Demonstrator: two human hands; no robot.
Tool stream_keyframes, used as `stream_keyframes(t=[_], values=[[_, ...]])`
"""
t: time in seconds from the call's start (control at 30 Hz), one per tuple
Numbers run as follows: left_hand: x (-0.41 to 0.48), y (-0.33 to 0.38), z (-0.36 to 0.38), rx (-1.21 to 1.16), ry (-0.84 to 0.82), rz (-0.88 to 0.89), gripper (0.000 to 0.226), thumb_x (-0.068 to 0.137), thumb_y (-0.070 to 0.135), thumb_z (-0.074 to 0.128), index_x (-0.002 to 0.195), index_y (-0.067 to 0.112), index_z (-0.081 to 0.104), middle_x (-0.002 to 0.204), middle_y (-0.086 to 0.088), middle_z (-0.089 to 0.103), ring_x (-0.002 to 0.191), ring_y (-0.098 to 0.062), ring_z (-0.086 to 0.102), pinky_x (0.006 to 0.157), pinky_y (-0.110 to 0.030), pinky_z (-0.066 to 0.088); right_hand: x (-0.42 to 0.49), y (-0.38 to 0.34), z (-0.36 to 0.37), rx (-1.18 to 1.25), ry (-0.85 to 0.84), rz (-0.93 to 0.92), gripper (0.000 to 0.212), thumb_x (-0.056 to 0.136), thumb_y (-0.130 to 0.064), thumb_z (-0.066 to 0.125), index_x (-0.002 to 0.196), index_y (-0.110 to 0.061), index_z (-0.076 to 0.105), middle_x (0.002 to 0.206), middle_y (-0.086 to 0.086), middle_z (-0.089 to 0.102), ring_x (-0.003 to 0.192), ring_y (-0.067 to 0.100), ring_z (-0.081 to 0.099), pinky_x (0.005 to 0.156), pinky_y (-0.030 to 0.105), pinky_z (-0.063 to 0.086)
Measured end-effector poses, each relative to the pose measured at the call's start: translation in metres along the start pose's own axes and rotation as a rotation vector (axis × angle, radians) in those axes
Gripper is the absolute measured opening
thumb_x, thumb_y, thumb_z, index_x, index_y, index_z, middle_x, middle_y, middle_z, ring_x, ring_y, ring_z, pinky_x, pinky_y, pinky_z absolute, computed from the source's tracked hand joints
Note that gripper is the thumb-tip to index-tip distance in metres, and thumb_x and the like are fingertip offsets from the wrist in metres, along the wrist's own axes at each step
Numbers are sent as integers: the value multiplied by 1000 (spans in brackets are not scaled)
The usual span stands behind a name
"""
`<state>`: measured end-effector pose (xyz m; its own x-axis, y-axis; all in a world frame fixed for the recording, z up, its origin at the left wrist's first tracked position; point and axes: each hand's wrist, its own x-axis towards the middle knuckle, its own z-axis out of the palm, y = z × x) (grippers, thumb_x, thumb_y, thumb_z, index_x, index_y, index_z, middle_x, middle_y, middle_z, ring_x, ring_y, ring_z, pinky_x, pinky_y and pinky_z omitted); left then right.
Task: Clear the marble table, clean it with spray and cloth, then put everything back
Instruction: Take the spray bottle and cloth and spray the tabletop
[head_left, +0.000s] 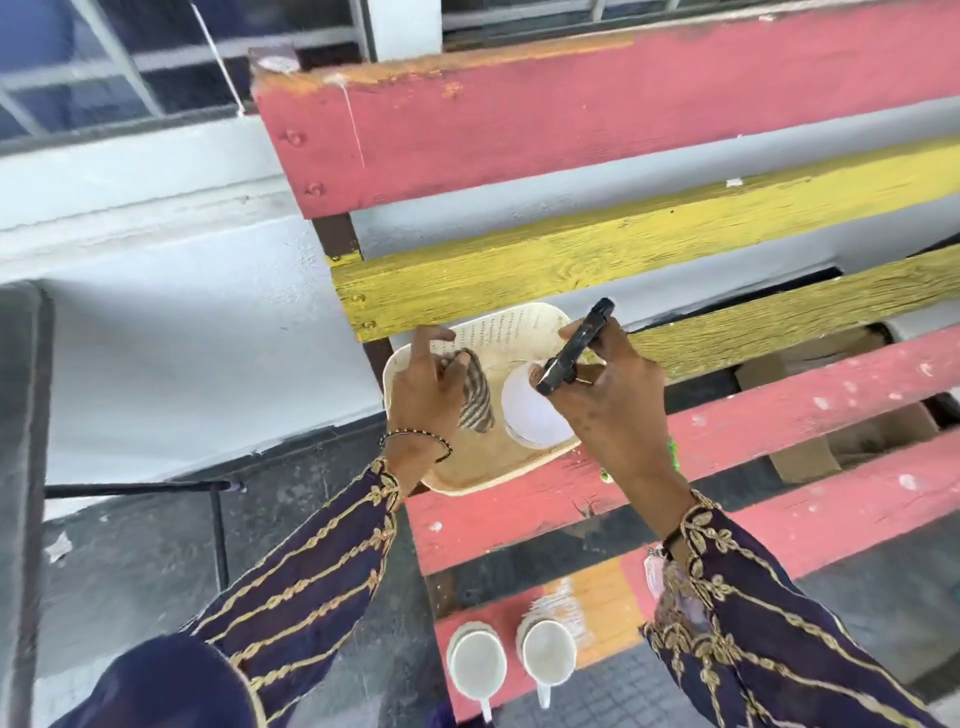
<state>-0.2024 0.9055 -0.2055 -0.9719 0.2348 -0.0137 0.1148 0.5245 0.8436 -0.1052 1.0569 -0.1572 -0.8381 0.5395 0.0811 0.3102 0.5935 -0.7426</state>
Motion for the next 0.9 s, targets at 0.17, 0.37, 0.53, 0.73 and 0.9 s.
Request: stream_keyframes(t=[0.17,0.37,0.53,0.73,0.9], values=[[-34,26,-92,-136,-69,68,34,93,1,45,85,25,67,99,6,70,84,-8,60,77,-5,43,-30,-86,-8,13,-73,-39,52,63,-47,78,107,-24,64,96,-9,77,72,11,75,66,38,61],[-110,29,-231,-199,-343,10,49,78,41,59,122,19,58,116,-2,48,107,-11,52,83,-5,39,-93,-216,-15,118,-241,-185,50,57,-48,74,101,-25,69,98,-12,76,77,12,76,75,33,58],[-180,29,-333,2,-368,144,77,54,57,82,119,36,46,109,13,40,114,-12,46,101,-21,38,-156,-311,-7,242,-373,-315,32,73,-10,85,100,-16,70,102,-9,77,81,0,70,71,12,51],[-248,15,-415,263,-119,189,93,45,68,78,124,30,46,104,17,37,102,-8,49,95,-27,46,-234,-392,20,397,-493,-434,30,77,4,78,103,-10,71,106,-5,77,95,1,70,81,19,57],[-288,-4,-465,275,135,126,95,36,84,68,116,35,52,104,21,43,93,-3,56,83,-32,52,-281,-438,61,680,-534,-306,23,92,13,60,114,6,62,110,10,72,92,19,71,72,20,58]])
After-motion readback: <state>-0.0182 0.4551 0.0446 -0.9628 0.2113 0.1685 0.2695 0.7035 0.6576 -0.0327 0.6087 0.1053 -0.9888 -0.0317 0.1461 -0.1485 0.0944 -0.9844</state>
